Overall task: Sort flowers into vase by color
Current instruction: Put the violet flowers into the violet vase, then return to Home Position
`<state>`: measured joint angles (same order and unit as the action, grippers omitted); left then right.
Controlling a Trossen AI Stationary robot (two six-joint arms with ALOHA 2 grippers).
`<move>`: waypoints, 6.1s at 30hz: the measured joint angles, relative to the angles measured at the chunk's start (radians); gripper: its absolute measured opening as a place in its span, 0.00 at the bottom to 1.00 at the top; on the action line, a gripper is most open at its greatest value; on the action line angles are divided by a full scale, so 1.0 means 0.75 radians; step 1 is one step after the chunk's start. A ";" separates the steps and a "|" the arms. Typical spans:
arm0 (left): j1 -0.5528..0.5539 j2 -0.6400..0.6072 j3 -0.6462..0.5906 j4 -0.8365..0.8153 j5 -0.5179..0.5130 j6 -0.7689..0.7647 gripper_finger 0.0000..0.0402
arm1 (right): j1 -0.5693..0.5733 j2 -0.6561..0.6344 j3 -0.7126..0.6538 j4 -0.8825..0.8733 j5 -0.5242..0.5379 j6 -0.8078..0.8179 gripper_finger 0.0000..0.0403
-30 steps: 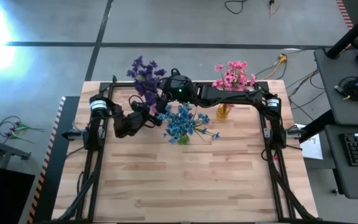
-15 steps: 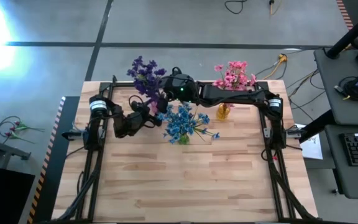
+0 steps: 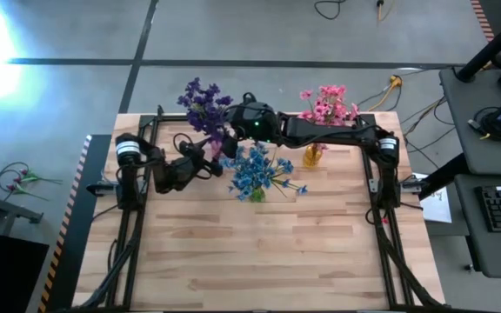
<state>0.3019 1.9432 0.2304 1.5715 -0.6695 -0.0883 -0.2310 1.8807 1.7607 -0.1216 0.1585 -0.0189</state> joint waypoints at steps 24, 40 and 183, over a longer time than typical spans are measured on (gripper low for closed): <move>-0.001 -0.038 -0.032 -0.001 0.007 0.000 0.78 | 0.015 -0.126 0.000 -0.087 0.002 0.000 0.86; -0.003 -0.046 -0.043 -0.002 0.009 0.000 0.78 | 0.030 -0.252 0.001 -0.263 -0.001 -0.002 0.86; -1.113 -2.572 -0.082 -2.301 0.172 0.287 0.00 | 0.767 -2.331 -2.332 0.660 0.177 -0.299 0.81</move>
<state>-0.5327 0.0141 0.1692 -0.1545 -0.5403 0.1267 0.3443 0.1323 0.0120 0.3731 0.2915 -0.2428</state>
